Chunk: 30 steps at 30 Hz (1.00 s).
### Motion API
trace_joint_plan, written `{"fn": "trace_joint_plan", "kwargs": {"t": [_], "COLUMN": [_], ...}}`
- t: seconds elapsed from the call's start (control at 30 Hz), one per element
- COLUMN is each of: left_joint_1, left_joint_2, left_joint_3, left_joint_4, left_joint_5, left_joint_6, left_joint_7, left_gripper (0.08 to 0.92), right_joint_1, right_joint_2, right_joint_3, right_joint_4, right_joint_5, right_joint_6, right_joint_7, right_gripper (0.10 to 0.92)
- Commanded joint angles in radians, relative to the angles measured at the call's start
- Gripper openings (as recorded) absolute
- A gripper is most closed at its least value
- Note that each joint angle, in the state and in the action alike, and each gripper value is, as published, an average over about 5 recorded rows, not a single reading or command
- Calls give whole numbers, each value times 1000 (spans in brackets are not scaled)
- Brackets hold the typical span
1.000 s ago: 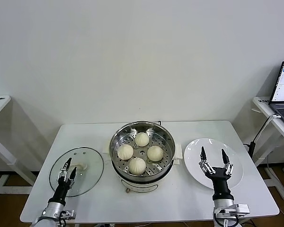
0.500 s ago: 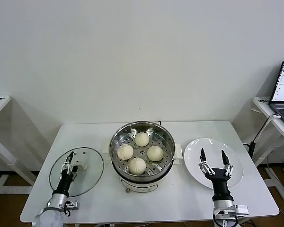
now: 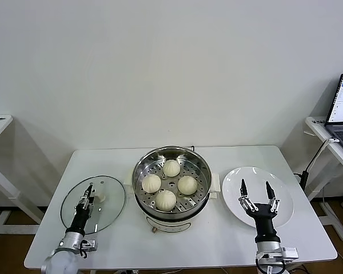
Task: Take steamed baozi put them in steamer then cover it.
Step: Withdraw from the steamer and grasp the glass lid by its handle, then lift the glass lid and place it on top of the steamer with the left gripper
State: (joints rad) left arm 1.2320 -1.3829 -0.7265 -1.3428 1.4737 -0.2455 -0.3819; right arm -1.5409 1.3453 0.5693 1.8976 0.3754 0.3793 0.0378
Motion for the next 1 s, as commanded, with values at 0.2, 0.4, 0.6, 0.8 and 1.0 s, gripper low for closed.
{"fn": "trace_joint_plan", "kwargs": {"t": [0.2,0.4,0.6,0.8,1.0], "left_joint_1": [59,161,257,307,260], "left_joint_2": [-3,21,97,205,297], "left_joint_3": [-28,-64,-98,-43,176], "left_joint_4": [-155,-380,-628,-885,-1026], "left_joint_5": [4,-44,-180,-298,-311], "left_joint_6": [13,42,147,354,615], "left_joint_7": [-13,4,115,345,539], "left_gripper": [239,189,189,189,189], "right_joint_1": [3,6,9,15,19], "right_joint_2": [1,-2,-5,-7,-7], "right_joint_3": [-2,-2,-2,-3,3], "right_joint_4": [-4,2,8,16,13], "right_joint_5": [-1,0,3,4,6], "right_joint_6": [6,6,5,4,5], "right_joint_7": [2,2,3,3,3], "right_gripper": [823,823,823,823,823]}}
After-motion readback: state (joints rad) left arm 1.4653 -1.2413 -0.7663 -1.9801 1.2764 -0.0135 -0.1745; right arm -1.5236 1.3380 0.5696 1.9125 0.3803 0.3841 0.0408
